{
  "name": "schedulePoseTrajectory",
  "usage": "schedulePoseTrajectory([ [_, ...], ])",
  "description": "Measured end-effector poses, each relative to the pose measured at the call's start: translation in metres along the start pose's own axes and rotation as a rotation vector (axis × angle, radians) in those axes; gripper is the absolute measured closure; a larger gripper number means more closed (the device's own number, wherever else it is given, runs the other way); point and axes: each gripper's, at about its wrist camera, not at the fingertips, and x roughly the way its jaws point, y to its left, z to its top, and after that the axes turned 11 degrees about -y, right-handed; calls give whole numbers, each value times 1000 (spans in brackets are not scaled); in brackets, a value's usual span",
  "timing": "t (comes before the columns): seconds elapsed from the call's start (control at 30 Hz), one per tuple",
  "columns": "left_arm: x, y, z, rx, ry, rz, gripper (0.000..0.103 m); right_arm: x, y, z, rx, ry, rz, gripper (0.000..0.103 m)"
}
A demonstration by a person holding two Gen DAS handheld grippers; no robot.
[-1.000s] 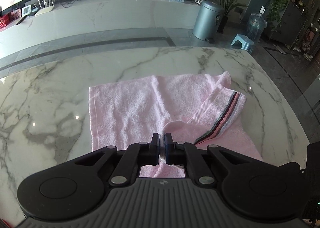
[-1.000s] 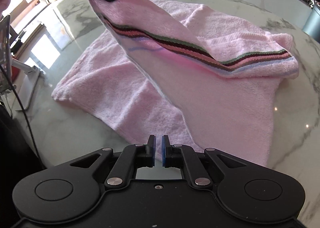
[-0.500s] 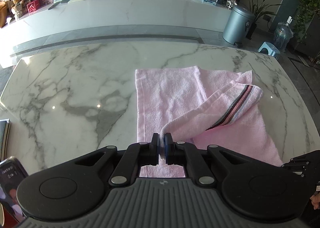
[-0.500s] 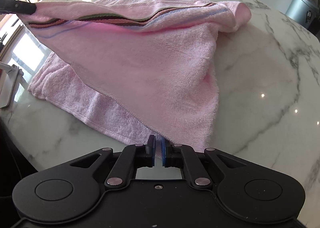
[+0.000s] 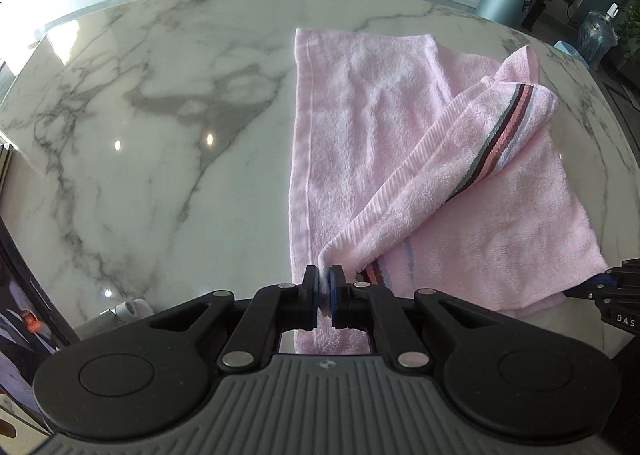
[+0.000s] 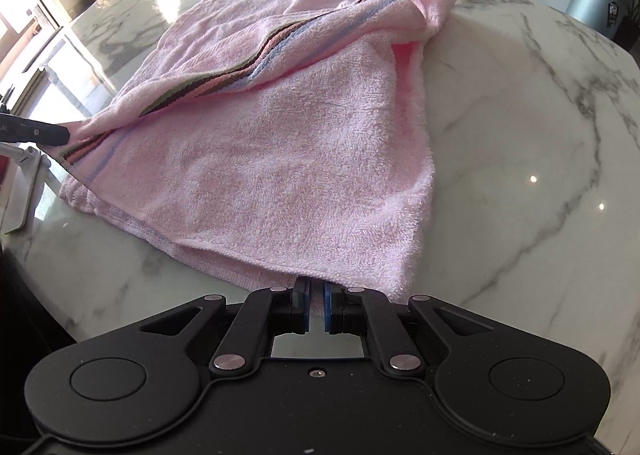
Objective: Fold towel
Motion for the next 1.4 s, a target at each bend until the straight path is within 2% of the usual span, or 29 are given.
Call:
schedulePoseTrajectory([
  [0.17,4,3,-9,-13,28,0,99,0,1,3,1,-2,3,98],
  [0.37,-1,2,-13,-16,26,10,99,1,0,5,4,-4,3,98],
  [0.53,-14,7,-19,-26,7,39,98,1,1,5,-8,3,-17,102],
  [0.93,-6,-9,-44,35,105,39,98,5,1,7,-13,1,-28,102],
  [1.07,-2,-12,-51,47,115,50,98,6,-3,8,-7,-1,-27,103],
  [1.2,-2,-17,-52,60,103,63,98,4,-6,7,-15,6,-42,103],
  [1.4,7,-31,-45,57,59,44,98,-1,-23,3,-2,13,-70,103],
])
